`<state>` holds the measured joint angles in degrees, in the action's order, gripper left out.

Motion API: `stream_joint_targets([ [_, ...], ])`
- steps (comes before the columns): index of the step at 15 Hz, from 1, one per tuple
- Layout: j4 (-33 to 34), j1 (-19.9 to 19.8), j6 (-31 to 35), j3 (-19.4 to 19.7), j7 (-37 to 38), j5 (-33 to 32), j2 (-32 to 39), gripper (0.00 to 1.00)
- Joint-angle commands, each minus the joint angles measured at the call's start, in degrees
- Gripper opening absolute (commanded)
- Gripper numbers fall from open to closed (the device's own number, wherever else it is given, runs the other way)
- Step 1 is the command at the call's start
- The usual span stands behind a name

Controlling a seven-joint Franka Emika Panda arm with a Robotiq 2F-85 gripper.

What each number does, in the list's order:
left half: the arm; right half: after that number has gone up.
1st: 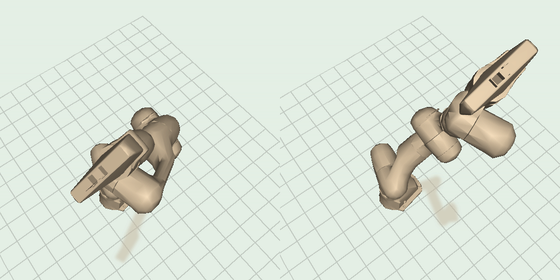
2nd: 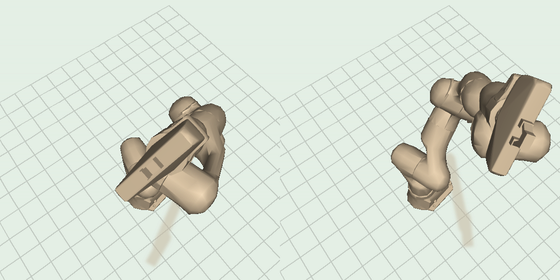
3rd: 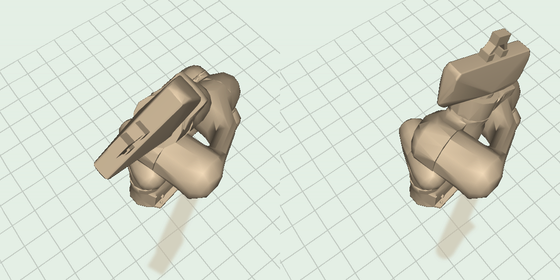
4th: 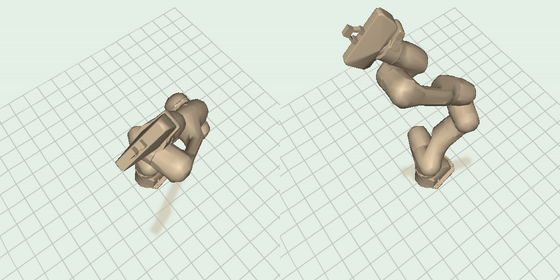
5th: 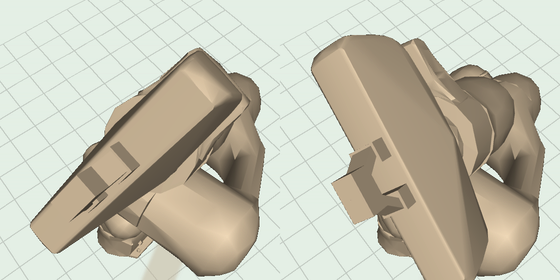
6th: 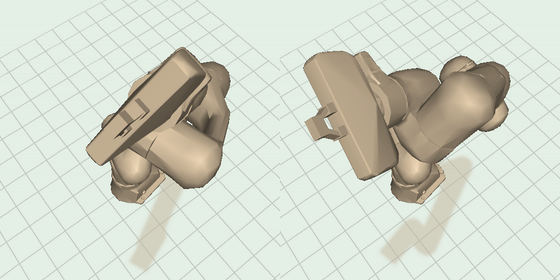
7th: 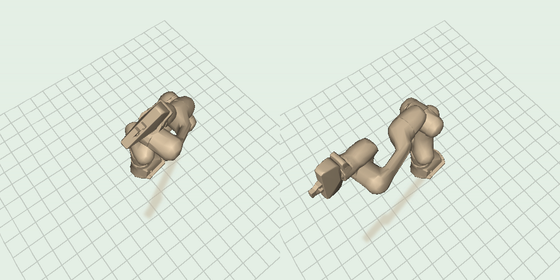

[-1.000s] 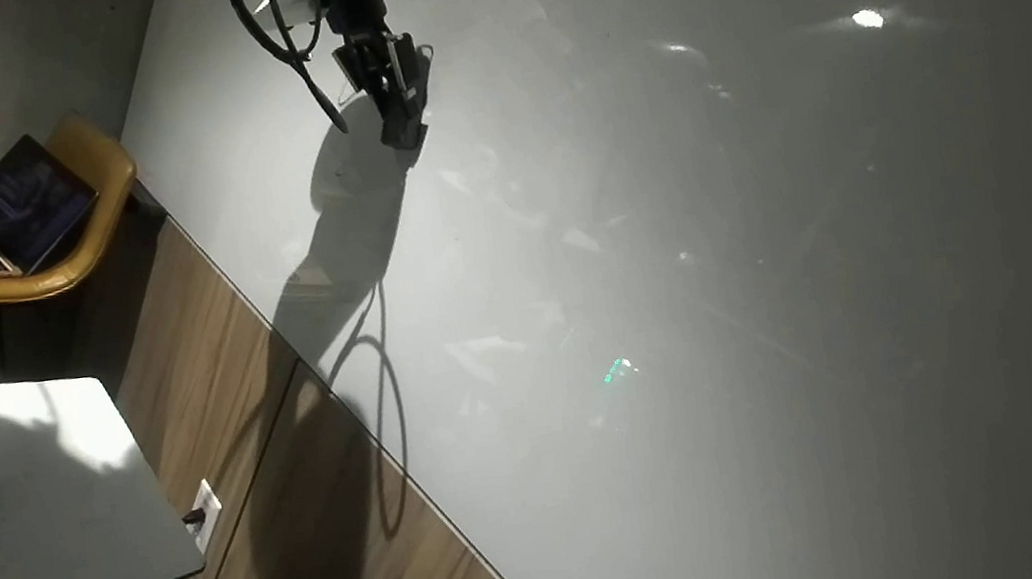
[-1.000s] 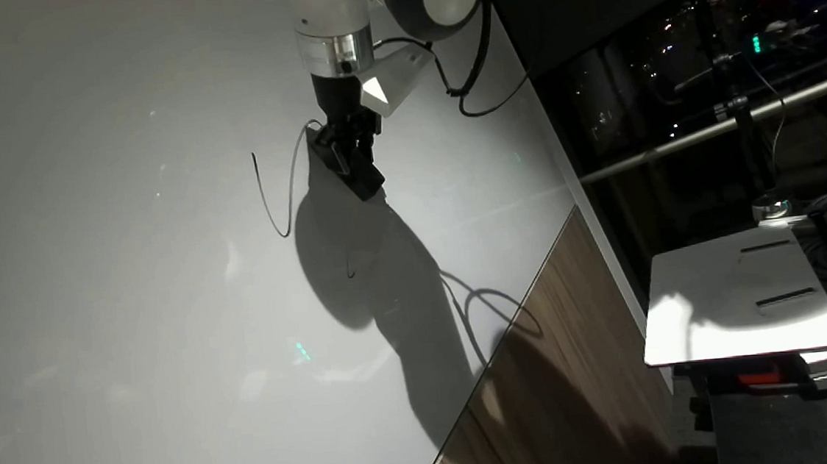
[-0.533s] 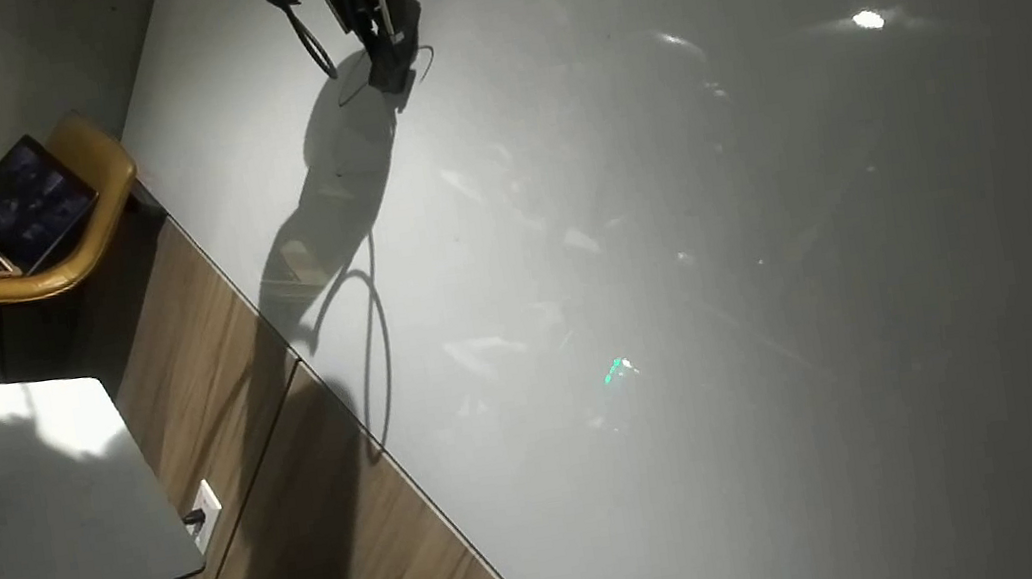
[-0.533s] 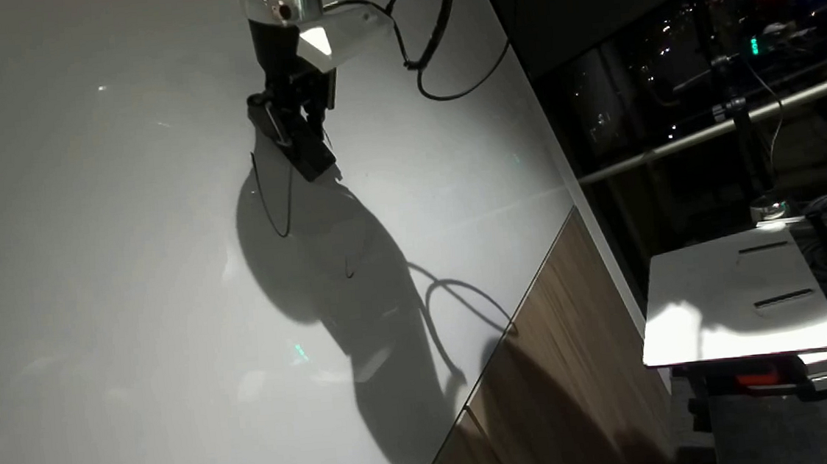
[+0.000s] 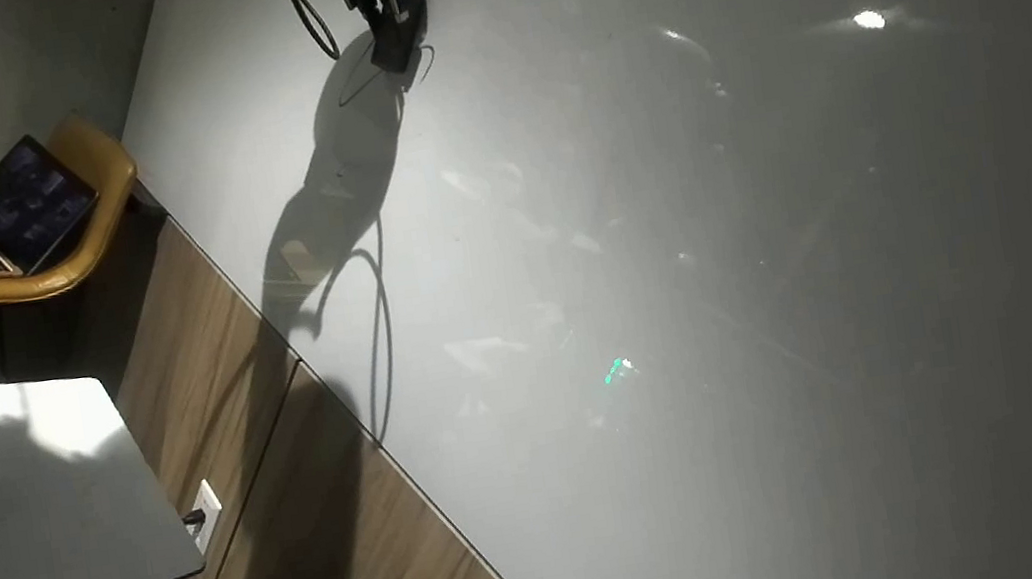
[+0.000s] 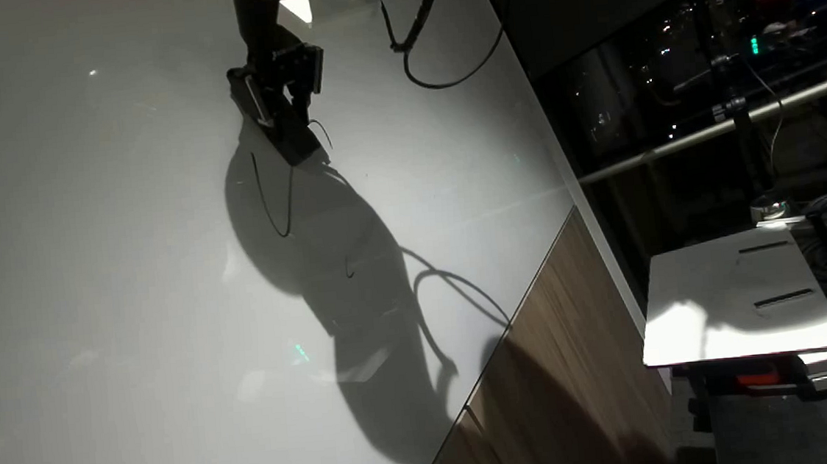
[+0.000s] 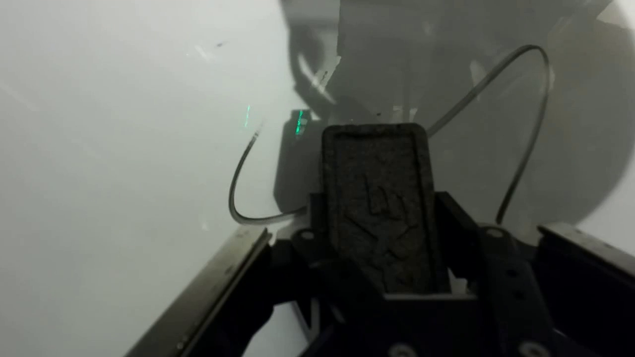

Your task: Use the duster to erase the writings on the board

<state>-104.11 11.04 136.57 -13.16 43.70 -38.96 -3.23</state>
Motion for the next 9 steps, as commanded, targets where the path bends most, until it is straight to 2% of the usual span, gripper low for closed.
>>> stream_joint_targets([
  [1, 2.6, -2.9, 4.2, 2.9, -4.3, -0.5, 2.4, 0.30],
  [9, -0.2, -5.9, 4.8, 5.5, -6.1, -2.3, 1.7, 0.30],
])
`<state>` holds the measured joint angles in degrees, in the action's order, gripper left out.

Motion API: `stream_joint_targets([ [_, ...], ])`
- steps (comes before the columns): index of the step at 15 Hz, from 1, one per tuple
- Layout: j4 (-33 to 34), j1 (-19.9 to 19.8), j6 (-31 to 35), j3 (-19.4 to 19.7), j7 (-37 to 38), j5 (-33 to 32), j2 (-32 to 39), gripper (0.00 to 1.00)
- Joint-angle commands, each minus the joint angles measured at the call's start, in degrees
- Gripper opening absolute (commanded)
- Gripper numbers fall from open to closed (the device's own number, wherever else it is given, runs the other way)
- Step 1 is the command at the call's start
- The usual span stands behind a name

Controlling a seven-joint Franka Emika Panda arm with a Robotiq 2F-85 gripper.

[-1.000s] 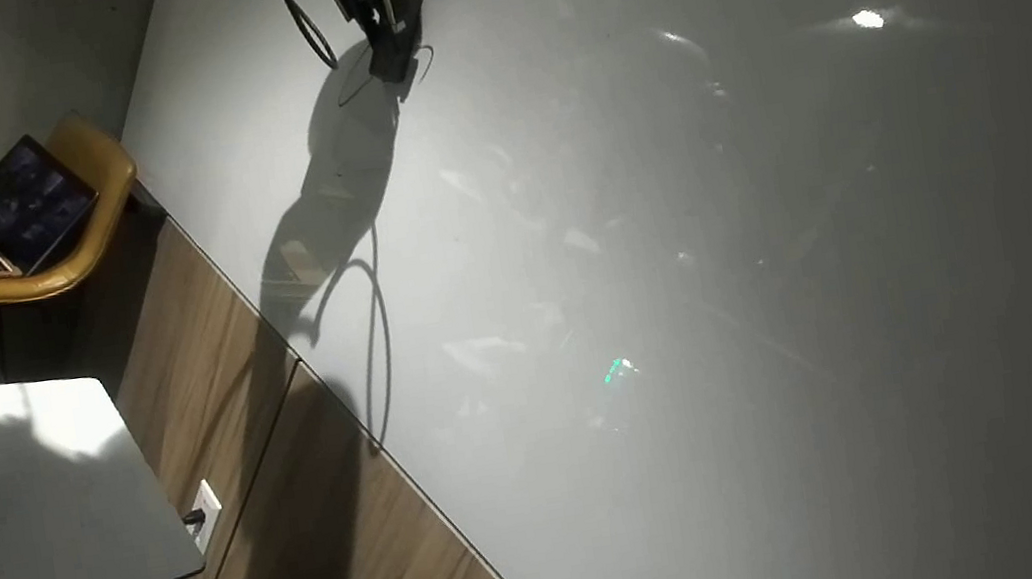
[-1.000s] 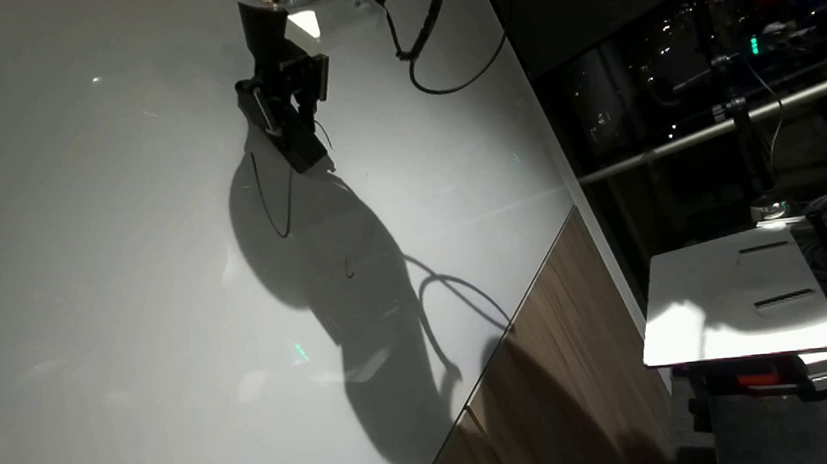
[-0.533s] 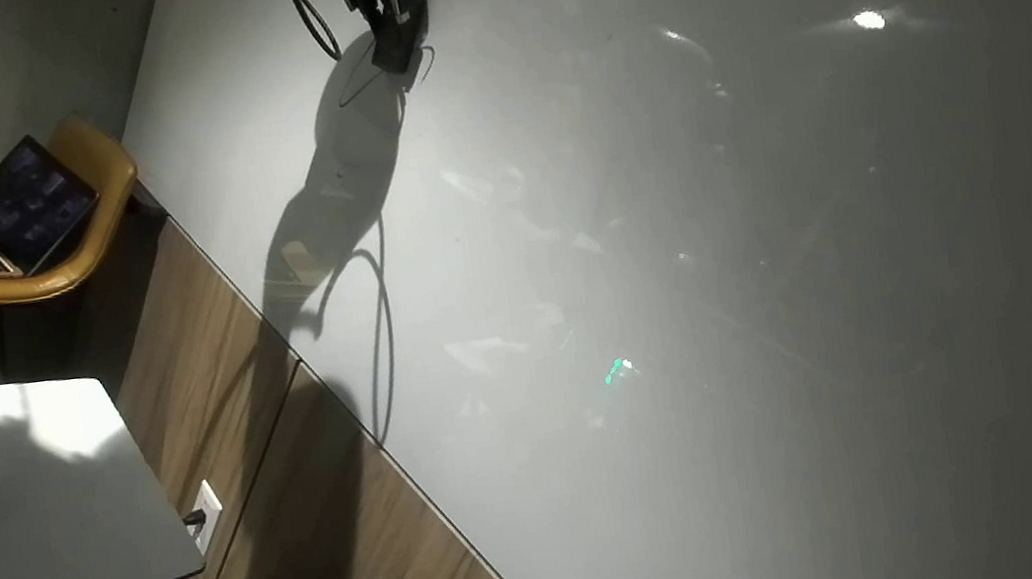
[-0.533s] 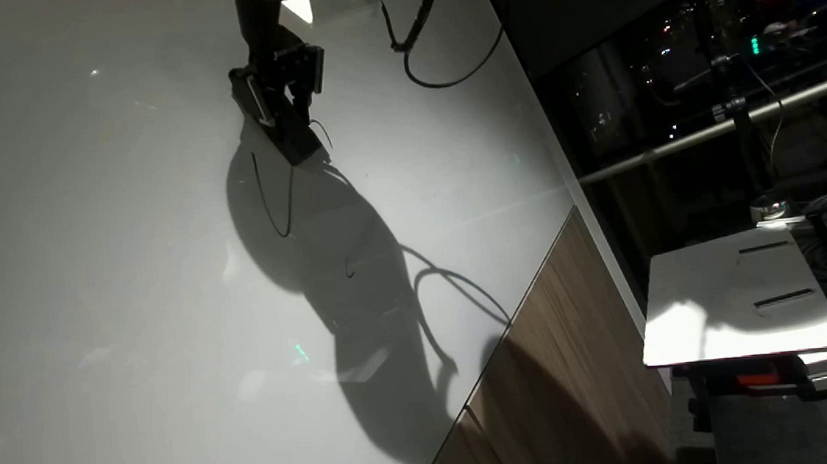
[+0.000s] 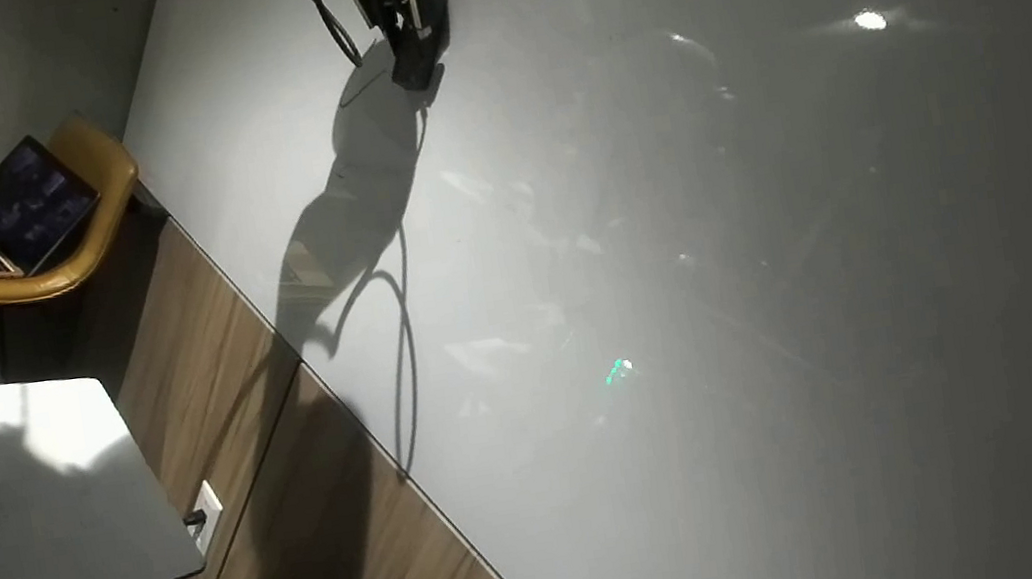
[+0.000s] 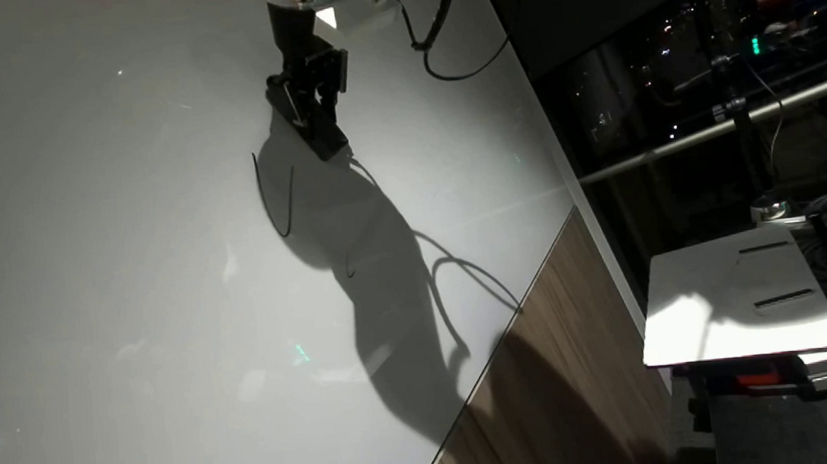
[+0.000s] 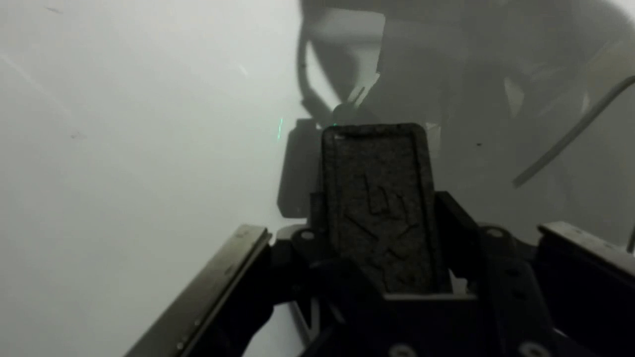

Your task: Use the duster to erase the writings on the board

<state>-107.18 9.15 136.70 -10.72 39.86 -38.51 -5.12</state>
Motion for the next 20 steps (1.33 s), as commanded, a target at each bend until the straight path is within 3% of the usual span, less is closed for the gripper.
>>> stream_joint_targets([
  [1, 2.8, -4.3, 4.7, 3.2, -2.9, -2.6, 3.5, 0.30],
  [4, 1.6, -4.5, 4.8, 3.2, -4.4, -1.2, 2.5, 0.30],
  [8, -3.6, -2.4, 4.9, 0.5, -1.8, -1.0, -0.9, 0.30],
  [13, -10.7, -1.1, 11.2, -2.3, 3.6, -5.0, -0.7, 0.30],
  [20, -8.4, 2.5, 9.9, -7.2, 10.9, -11.8, 4.1, 0.30],
])
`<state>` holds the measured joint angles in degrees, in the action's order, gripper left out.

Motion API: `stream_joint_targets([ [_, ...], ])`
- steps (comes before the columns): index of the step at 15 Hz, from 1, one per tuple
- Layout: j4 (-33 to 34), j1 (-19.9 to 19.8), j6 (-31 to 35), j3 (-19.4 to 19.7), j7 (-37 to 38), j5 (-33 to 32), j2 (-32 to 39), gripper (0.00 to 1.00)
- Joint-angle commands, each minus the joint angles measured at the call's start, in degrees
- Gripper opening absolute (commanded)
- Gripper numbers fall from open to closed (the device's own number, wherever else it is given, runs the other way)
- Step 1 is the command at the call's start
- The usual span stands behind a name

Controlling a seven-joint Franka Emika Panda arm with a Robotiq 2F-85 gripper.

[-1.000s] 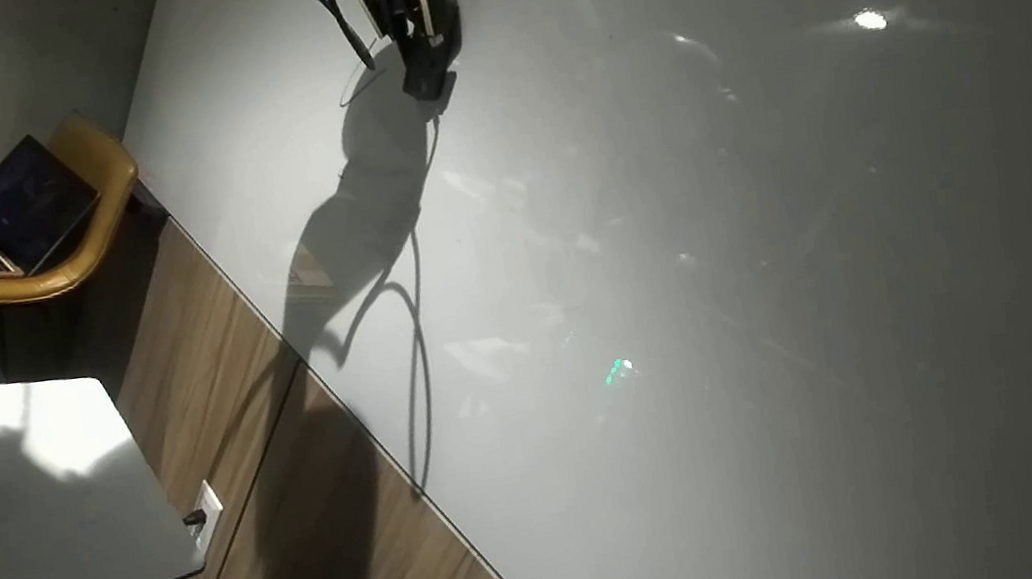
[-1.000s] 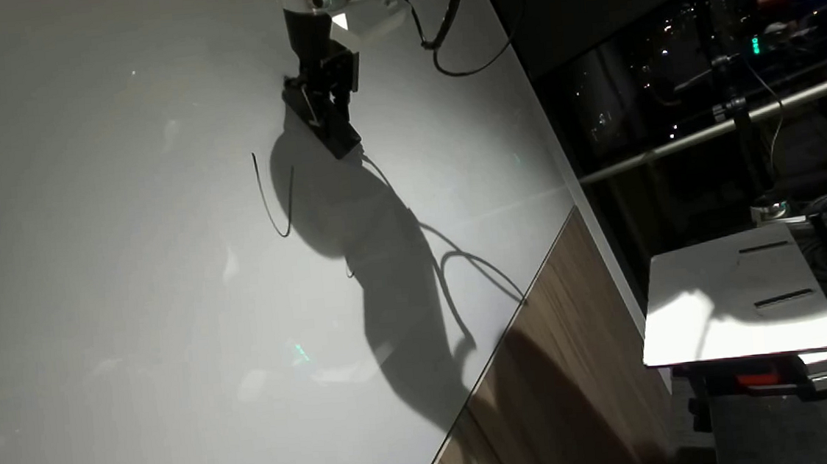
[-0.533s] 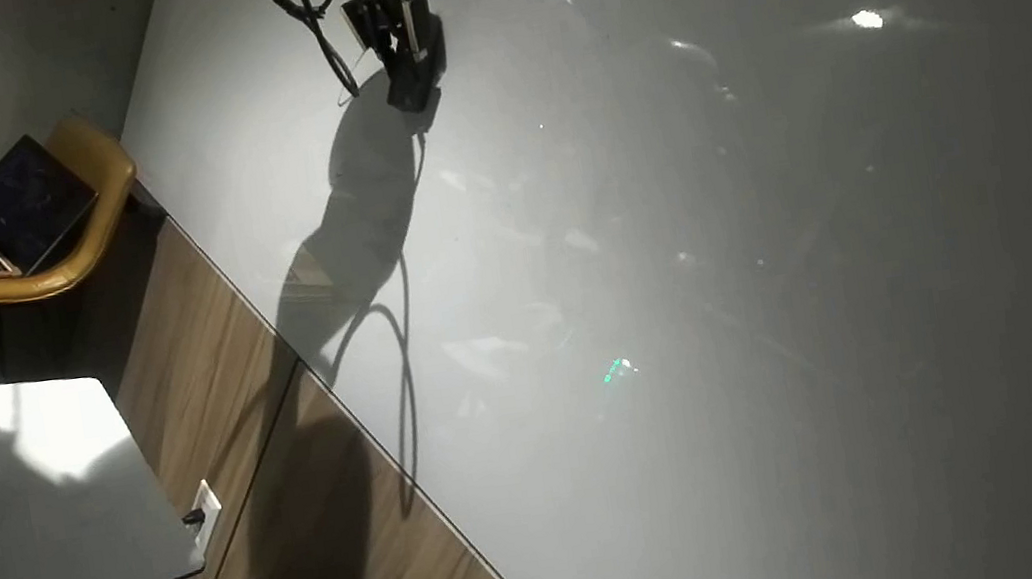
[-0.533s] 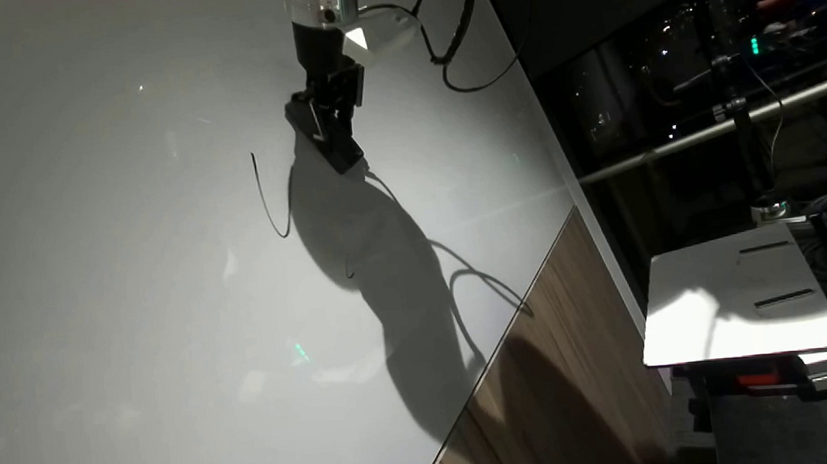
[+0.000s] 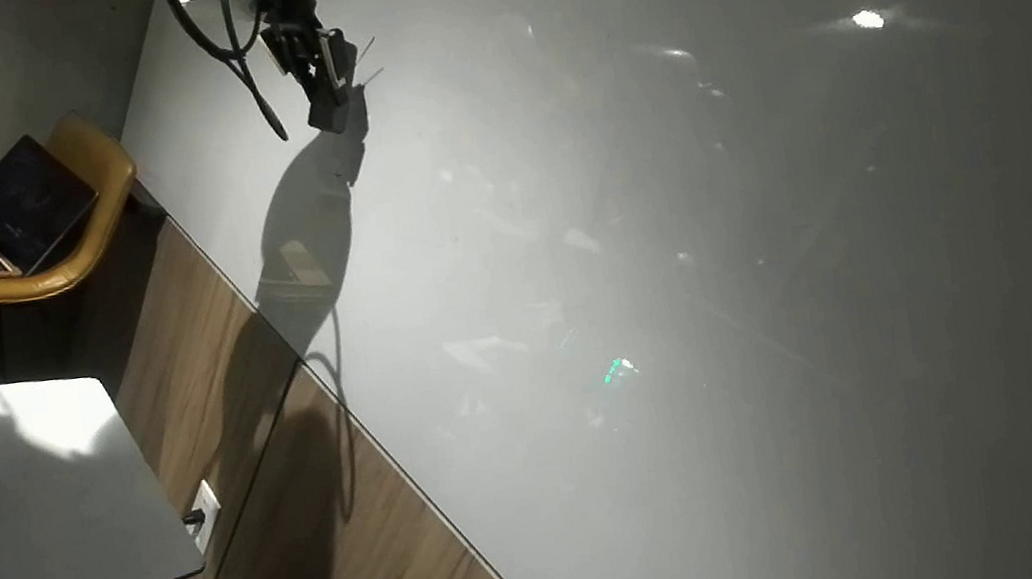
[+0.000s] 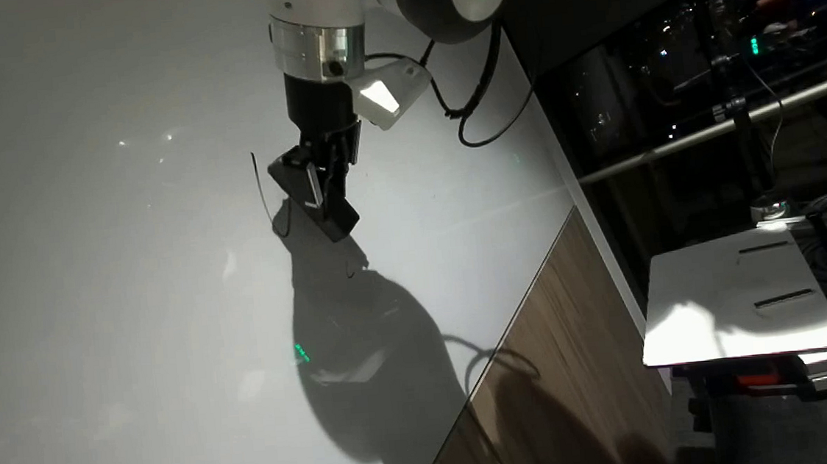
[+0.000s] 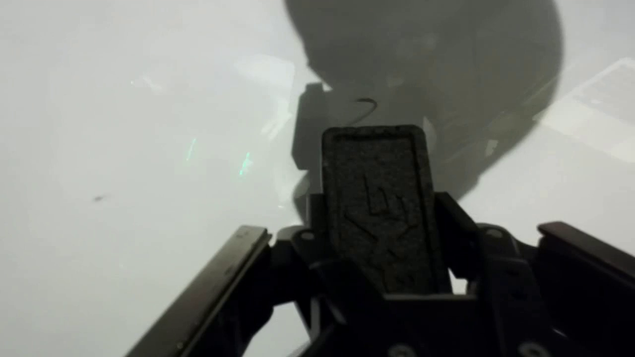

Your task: Use the duster to erase the writings on the board

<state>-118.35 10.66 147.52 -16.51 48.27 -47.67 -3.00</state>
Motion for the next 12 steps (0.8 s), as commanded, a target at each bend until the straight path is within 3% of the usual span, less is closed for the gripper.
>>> stream_joint_targets([
  [1, 3.7, 1.4, -1.3, -1.9, 3.3, -3.6, 2.8, 0.30],
  [5, 9.0, 2.5, -2.9, -3.2, 5.8, -8.9, 6.9, 0.30],
  [8, 13.3, 4.7, -4.5, -1.0, 5.8, -11.4, 9.9, 0.30],
  [12, 14.8, 4.9, -4.6, 0.7, 4.3, -10.8, 10.0, 0.30],
])
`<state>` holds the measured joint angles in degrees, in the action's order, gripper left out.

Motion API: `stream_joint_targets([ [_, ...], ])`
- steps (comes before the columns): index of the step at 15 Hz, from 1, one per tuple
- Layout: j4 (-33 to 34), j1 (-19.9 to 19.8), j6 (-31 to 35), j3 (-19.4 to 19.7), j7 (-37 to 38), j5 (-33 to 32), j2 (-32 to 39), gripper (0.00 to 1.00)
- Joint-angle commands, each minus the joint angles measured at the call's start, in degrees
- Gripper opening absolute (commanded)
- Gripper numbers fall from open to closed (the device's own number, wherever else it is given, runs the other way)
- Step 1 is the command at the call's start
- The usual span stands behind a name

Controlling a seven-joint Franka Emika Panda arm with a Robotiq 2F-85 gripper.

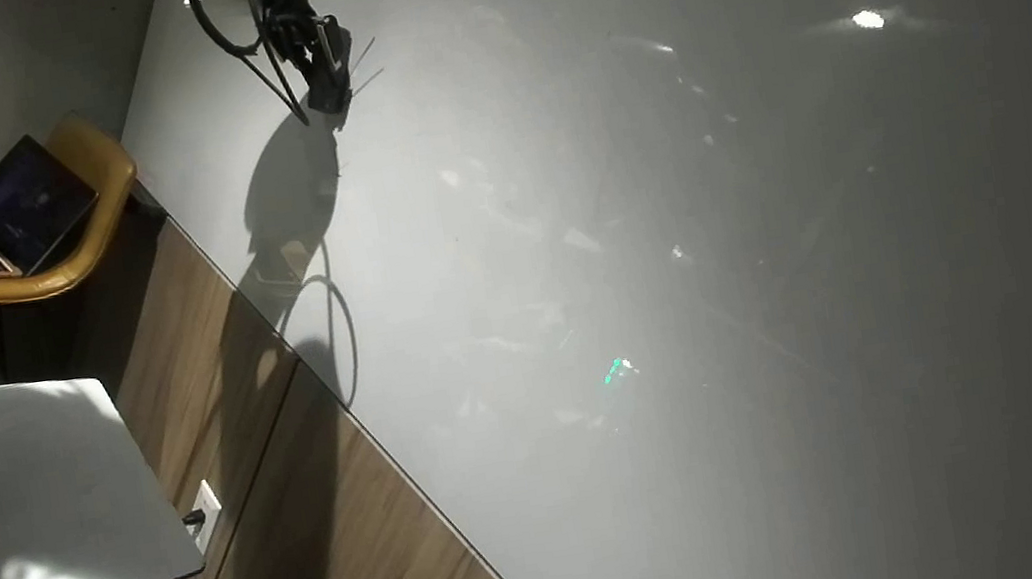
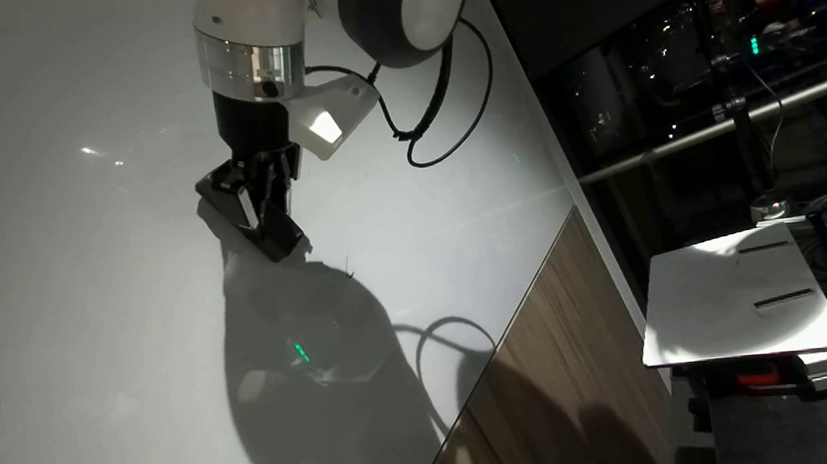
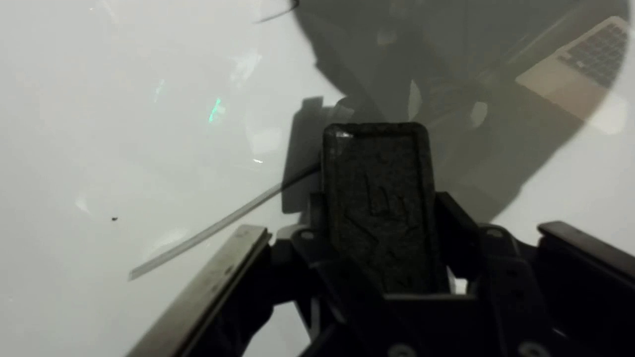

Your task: Use the duster to erase the writings on the board

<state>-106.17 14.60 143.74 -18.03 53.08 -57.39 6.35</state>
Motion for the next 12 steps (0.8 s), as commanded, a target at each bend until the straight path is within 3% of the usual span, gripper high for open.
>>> stream_joint_targets([
  [1, 1.8, 0.6, -0.5, 2.7, -1.0, -0.9, -0.3, 0.30],
  [12, -7.5, -6.8, 3.1, 10.2, -5.3, 0.5, -10.3, 0.30],
])
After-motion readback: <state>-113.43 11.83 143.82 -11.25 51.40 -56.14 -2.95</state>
